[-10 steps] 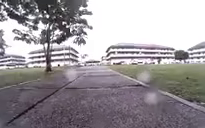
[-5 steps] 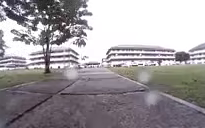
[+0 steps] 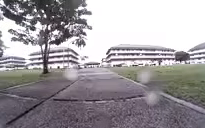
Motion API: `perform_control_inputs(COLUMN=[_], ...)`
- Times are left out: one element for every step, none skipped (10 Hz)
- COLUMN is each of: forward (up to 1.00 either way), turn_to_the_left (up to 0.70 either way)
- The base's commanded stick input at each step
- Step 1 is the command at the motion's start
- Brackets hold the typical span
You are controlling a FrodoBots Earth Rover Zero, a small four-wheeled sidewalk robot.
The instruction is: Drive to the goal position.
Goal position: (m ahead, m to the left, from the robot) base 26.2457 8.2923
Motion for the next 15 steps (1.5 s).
perform_control_inputs(forward=[0.7,0.7,0.7,0.7,0.7,0.7,0.7,0.7,0.7,0.7,0.7,0.7,0.7,0.7,0.7], turn_to_the_left=[0.0,0.0,0.0,0.0,0.0,0.0,0.0,0.0,0.0,0.0,0.0,0.0,0.0,0.0,0.0])
